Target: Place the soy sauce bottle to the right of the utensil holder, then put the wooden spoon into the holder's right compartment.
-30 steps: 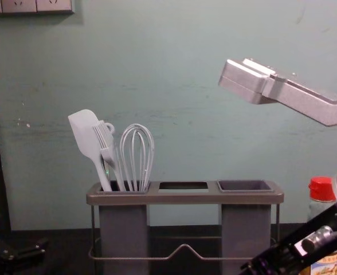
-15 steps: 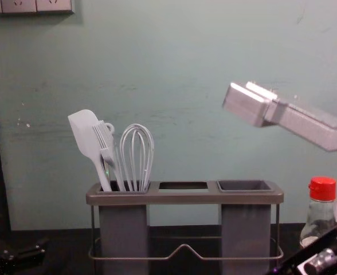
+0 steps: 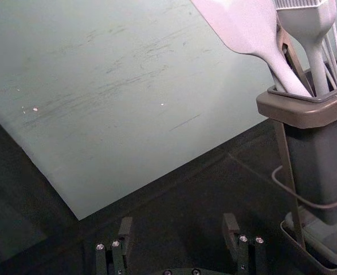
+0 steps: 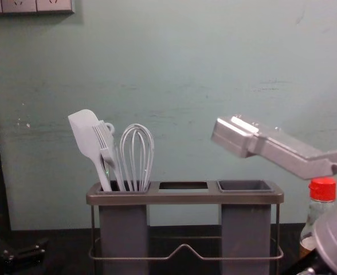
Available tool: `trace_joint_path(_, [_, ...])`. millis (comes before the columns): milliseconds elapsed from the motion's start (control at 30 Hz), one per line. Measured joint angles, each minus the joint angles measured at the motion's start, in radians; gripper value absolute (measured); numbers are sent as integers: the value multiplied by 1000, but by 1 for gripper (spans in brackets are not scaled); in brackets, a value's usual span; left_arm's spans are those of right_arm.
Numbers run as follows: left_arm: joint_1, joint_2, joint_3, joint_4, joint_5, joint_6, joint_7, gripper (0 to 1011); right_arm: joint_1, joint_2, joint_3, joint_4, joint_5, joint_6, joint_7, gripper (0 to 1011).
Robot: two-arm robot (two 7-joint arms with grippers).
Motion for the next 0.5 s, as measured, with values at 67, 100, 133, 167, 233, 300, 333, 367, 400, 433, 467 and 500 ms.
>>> trace_joint_path(67, [0,0,0,0,0,0,0,1011,4,-6,-3,15,-5,-3,2,1002])
trace_joint_path(100, [0,0,0,0,0,0,0,1011,9,-14,-5,32,-9,-8,5,1002])
trace_joint_path(133, [0,0,0,0,0,0,0,1011,11,-16,-7,37,-11,-10,6,1002])
trace_joint_path(167, [0,0,0,0,0,0,0,1012,13,-19,-8,45,-14,-11,8,1002])
trace_joint_path(233, [0,0,0,0,0,0,0,1012,18,-25,-12,59,-19,-15,11,1002])
trace_joint_path(300, [0,0,0,0,0,0,0,1011,22,-31,-15,75,-25,-20,14,1002])
trace_joint_path(333, [0,0,0,0,0,0,0,1011,23,-33,-15,80,-28,-22,15,1002])
trace_joint_path(367, [0,0,0,0,0,0,0,1011,24,-35,-15,85,-30,-23,17,1002])
trace_joint_path(400, [0,0,0,0,0,0,0,1011,26,-39,-15,95,-33,-27,19,1002])
trace_joint_path(433, [0,0,0,0,0,0,0,1011,26,-40,-15,98,-35,-29,20,1002])
trace_joint_path(467, [0,0,0,0,0,0,0,1012,26,-43,-14,104,-37,-34,25,1003])
trace_joint_path(500, [0,0,0,0,0,0,0,1011,26,-45,-13,107,-38,-36,26,1003])
